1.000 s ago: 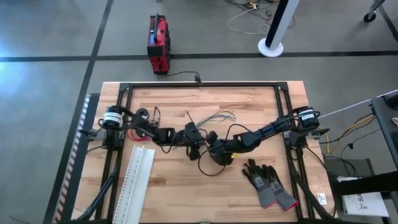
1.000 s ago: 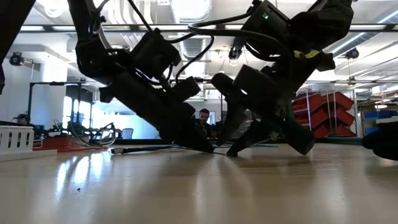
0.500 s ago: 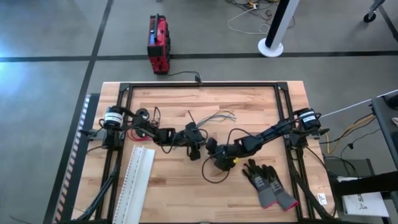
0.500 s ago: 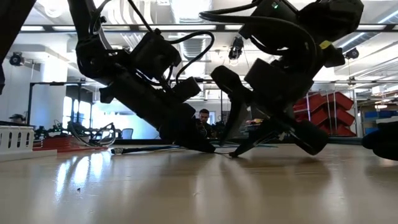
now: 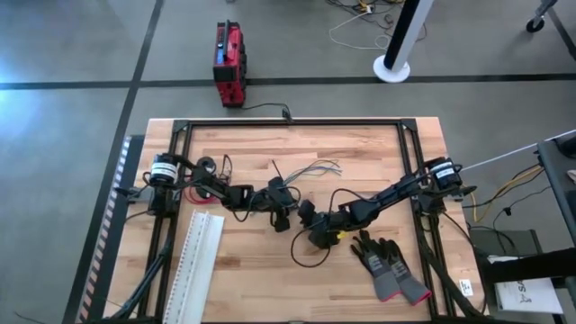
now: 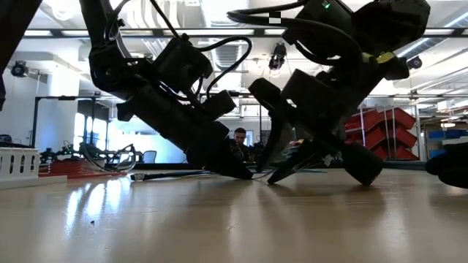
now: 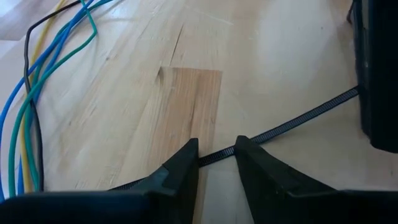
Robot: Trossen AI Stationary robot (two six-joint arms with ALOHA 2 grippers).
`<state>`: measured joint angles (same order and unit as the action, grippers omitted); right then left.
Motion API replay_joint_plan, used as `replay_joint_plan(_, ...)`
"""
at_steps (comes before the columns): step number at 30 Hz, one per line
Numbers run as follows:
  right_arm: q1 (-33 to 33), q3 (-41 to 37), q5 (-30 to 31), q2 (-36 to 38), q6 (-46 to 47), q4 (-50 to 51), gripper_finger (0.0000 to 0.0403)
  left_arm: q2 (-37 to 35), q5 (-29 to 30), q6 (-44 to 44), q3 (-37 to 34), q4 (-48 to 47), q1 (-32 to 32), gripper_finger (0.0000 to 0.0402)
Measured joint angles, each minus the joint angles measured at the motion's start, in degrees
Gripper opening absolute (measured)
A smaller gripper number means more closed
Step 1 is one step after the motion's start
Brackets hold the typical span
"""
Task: Ziptie cables
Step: Wrap the cables using a zip tie
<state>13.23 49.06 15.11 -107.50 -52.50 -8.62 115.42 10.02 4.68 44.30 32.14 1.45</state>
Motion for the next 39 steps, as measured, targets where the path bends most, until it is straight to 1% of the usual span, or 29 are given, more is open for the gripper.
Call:
replay_joint_plan(3,0.0,0.0,0.0,1.7,2.8,2.4,0.0077,0.0,0.0,-0.6,0.0,0.0,0.0,0.0098)
replay_joint_plan(6,-0.1,-0.1,0.5,2.9,3.8,5.5,0.0073,0.0,0.0,-0.6,0.0,0.0,0.0,0.0098)
replay_joint_plan(12,-1.0,-0.6,-0.4,2.8,4.1,5.5,0.0077,0.0,0.0,-0.7,-0.1,0.0,0.0,0.0098)
replay_joint_plan(22,-3.0,-2.9,0.9,3.1,4.5,4.5,0.006,0.0,-0.1,-0.8,-0.1,0.0,0.1,0.0098)
replay_joint_plan(27,-3.1,-3.3,1.3,3.3,3.5,4.2,0.0067,0.0,-0.1,-0.8,-0.1,0.0,0.1,0.0098)
replay_joint_plan(29,-3.2,-3.4,0.4,3.3,3.3,3.7,0.0071,0.0,-0.1,-0.8,-0.1,0.0,0.1,0.0098)
replay_joint_plan(32,-3.3,-3.7,-2.9,2.6,1.2,2.1,0.0075,0.0,-0.1,-1.0,-0.1,0.0,0.1,0.0098)
replay_joint_plan(36,-3.3,-3.8,-3.4,1.2,-1.9,-0.6,0.0074,0.0,-0.1,-1.0,-0.1,0.0,0.1,0.0098)
replay_joint_plan(39,-3.4,-3.8,-5.1,1.1,-3.5,-1.5,0.007,0.0,-0.1,-1.0,-0.1,0.0,0.1,0.0098)
